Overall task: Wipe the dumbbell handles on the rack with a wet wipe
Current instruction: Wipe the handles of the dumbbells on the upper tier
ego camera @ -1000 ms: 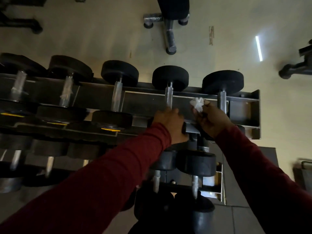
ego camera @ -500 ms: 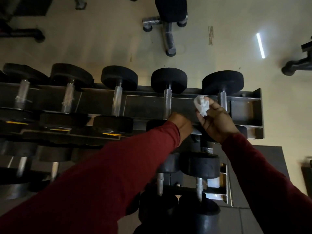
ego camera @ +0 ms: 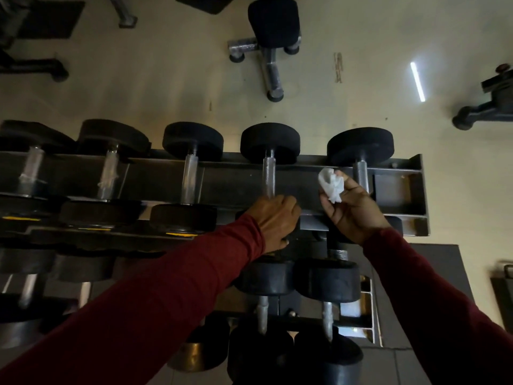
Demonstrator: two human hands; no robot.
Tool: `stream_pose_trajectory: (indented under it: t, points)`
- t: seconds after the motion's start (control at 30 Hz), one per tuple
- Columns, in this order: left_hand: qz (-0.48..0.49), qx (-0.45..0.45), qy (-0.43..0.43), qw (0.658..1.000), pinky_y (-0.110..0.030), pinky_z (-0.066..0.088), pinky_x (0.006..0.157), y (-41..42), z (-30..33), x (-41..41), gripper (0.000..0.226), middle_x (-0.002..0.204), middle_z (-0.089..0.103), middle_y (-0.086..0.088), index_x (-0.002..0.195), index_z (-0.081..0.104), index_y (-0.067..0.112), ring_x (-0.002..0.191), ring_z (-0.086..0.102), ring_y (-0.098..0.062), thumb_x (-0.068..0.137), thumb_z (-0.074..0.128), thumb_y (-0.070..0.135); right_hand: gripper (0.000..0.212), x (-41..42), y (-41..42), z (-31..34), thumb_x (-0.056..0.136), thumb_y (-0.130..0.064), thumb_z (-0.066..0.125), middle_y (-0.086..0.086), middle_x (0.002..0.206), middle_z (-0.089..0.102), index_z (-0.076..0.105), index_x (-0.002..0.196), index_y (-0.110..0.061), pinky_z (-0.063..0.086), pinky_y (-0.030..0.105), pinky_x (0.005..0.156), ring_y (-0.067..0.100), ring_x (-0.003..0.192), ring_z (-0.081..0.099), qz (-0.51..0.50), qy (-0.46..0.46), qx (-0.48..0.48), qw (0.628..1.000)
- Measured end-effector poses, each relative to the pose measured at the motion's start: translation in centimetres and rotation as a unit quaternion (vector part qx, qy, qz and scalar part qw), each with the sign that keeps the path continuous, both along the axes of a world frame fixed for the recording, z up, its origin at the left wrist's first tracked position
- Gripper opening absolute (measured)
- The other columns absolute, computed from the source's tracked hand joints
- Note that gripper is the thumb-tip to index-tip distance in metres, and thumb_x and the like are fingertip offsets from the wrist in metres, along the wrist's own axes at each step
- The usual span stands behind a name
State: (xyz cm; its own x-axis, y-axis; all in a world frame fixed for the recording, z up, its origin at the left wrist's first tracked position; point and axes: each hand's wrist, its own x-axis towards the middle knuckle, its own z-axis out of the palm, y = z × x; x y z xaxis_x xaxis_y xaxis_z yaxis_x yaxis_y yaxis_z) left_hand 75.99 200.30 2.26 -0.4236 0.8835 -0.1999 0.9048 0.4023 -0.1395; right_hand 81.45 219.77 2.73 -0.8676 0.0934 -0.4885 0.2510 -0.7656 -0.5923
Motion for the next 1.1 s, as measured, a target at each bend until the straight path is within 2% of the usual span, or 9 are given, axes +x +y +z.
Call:
stream_pose_trajectory:
  t: [0.2, 0.37, 0.47, 0.57, 0.67, 0.73, 0.8, 0.97, 1.1]
  points:
    - [0.014, 0.036, -0.027, 0.999, -0.039, 0.049, 0.080, 2.0, -1.0, 0.8, 0.061, 0.114, 0.055, -0.007, 0.122, 0.057, 0.011, 0.102, 0.054, -0.026, 0.076, 0.068, 0.049, 0.046, 0.0, -0.1, 0.4, 0.094, 0.008, 0.041, 0.004, 0.112, 0.071, 0.075, 0.092, -0.023, 0.058, 0.021, 0.064, 0.017, 0.086, 0.072, 0.025, -0.034, 0.045, 0.998]
    - [0.175, 0.224, -0.151, 0.947, -0.035, 0.049, 0.078, -0.3, -0.9, 0.7, 0.048, 0.093, 0.056, 0.008, 0.097, 0.061, 0.025, 0.091, 0.052, -0.014, 0.070, 0.061, 0.065, 0.025, -0.3, -0.5, 1.4, 0.097, -0.001, 0.046, 0.011, 0.106, 0.074, 0.070, 0.098, -0.008, 0.059, 0.022, 0.067, 0.017, 0.085, 0.073, -0.005, -0.085, 0.020, 0.996]
    - [0.419, 0.386, -0.240, 0.786, -0.025, 0.046, 0.072, -1.0, -1.7, 0.6, 0.028, 0.084, 0.052, 0.012, 0.086, 0.061, 0.026, 0.085, 0.052, -0.012, 0.081, 0.062, 0.053, 0.019, -1.0, -1.2, 1.9, 0.095, -0.006, 0.052, 0.013, 0.109, 0.073, 0.068, 0.105, -0.004, 0.057, 0.024, 0.083, 0.017, 0.090, 0.072, 0.007, -0.093, 0.033, 0.995]
    - [0.645, 0.518, -0.256, 0.501, -0.034, 0.049, 0.078, -0.2, -2.0, -0.2, 0.028, 0.081, 0.060, 0.007, 0.077, 0.059, 0.025, 0.085, 0.060, -0.019, 0.085, 0.059, 0.052, 0.016, -2.5, -2.5, 0.7, 0.094, -0.005, 0.060, 0.011, 0.104, 0.074, 0.069, 0.106, -0.003, 0.056, 0.030, 0.092, 0.023, 0.100, 0.070, 0.086, -0.091, 0.170, 0.978]
    - [0.738, 0.527, -0.263, 0.331, -0.027, 0.035, 0.076, 0.6, -1.6, -0.8, 0.021, 0.084, 0.056, 0.006, 0.086, 0.059, 0.022, 0.084, 0.053, -0.014, 0.091, 0.058, 0.042, 0.013, -4.3, -3.6, -1.2, 0.086, -0.021, 0.074, 0.002, 0.095, 0.075, 0.075, 0.097, -0.014, 0.056, 0.032, 0.089, 0.018, 0.093, 0.071, 0.198, -0.098, 0.492, 0.842]
    - [0.745, 0.519, -0.254, 0.333, -0.027, 0.032, 0.075, 0.7, -1.8, -0.8, 0.020, 0.087, 0.055, 0.005, 0.088, 0.058, 0.022, 0.087, 0.051, -0.015, 0.092, 0.056, 0.042, 0.015, -5.3, -4.3, -2.3, 0.082, -0.030, 0.079, -0.004, 0.096, 0.075, 0.075, 0.093, -0.021, 0.054, 0.030, 0.091, 0.012, 0.089, 0.070, 0.282, -0.066, 0.646, 0.706]
    - [0.745, 0.517, -0.250, 0.339, -0.028, 0.033, 0.076, 0.6, -2.3, -1.1, 0.019, 0.087, 0.055, 0.004, 0.085, 0.057, 0.023, 0.092, 0.054, -0.019, 0.091, 0.056, 0.042, 0.010, -5.7, -4.9, -3.2, 0.083, -0.027, 0.077, -0.004, 0.096, 0.074, 0.073, 0.092, -0.024, 0.054, 0.033, 0.092, 0.012, 0.089, 0.069, 0.312, -0.062, 0.692, 0.648]
    - [0.749, 0.513, -0.234, 0.349, -0.033, 0.043, 0.078, 0.5, -3.2, -1.4, 0.019, 0.082, 0.058, 0.002, 0.080, 0.056, 0.027, 0.094, 0.059, -0.025, 0.089, 0.055, 0.043, 0.027, -5.4, -6.3, -3.6, 0.066, -0.012, 0.090, -0.004, 0.077, 0.072, 0.074, 0.087, -0.019, 0.051, 0.010, 0.067, -0.005, 0.065, 0.064, 0.164, -0.097, 0.630, 0.753]
    - [0.750, 0.495, -0.229, 0.374, -0.028, 0.034, 0.075, 0.4, -3.2, -1.6, 0.028, 0.093, 0.062, -0.007, 0.093, 0.064, 0.011, 0.096, 0.056, -0.025, 0.094, 0.052, 0.036, 0.030, -6.8, -6.4, -3.6, 0.063, -0.013, 0.091, -0.003, 0.080, 0.072, 0.076, 0.089, -0.017, 0.057, 0.022, 0.078, 0.008, 0.075, 0.068, 0.113, -0.119, 0.596, 0.786]
